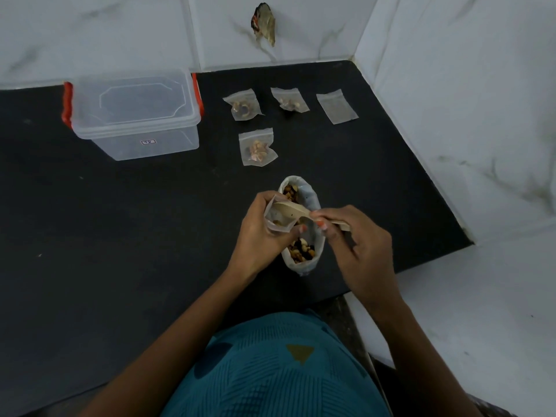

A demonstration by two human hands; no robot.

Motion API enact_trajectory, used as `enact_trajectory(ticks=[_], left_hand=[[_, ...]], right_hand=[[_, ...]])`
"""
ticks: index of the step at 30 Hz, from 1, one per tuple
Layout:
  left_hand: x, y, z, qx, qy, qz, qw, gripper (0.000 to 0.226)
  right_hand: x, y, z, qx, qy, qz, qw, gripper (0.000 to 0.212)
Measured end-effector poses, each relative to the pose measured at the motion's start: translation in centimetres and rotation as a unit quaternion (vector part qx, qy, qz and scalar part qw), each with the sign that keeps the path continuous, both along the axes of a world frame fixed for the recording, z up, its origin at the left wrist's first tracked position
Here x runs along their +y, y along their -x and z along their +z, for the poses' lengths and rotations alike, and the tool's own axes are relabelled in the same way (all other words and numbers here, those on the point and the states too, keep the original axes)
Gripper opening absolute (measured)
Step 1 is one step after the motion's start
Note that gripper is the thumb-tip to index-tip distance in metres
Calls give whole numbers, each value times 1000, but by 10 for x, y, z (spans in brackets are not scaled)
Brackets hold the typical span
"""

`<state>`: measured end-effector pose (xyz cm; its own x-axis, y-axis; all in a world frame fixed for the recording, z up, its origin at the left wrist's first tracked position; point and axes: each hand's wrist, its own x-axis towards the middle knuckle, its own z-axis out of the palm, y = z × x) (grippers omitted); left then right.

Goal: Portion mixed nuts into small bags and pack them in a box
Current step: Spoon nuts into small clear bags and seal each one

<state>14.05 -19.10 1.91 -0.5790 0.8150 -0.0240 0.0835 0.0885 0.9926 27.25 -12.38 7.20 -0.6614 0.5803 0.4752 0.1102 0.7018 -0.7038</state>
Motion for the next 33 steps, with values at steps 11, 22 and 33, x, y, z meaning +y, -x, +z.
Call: enact_trajectory(ticks=[11, 22, 33], left_hand=[[-10, 11, -15, 8, 25, 2, 1000, 45], [-13, 10, -32, -29, 67, -29, 997, 40], [-11, 9, -37, -55, 81, -49, 994, 41]], right_hand=[[17, -13, -2, 80, 300, -203, 929, 20], [18, -13, -73, -61, 113, -196, 972, 17], [11, -7, -76, -38, 230, -237, 943, 16]])
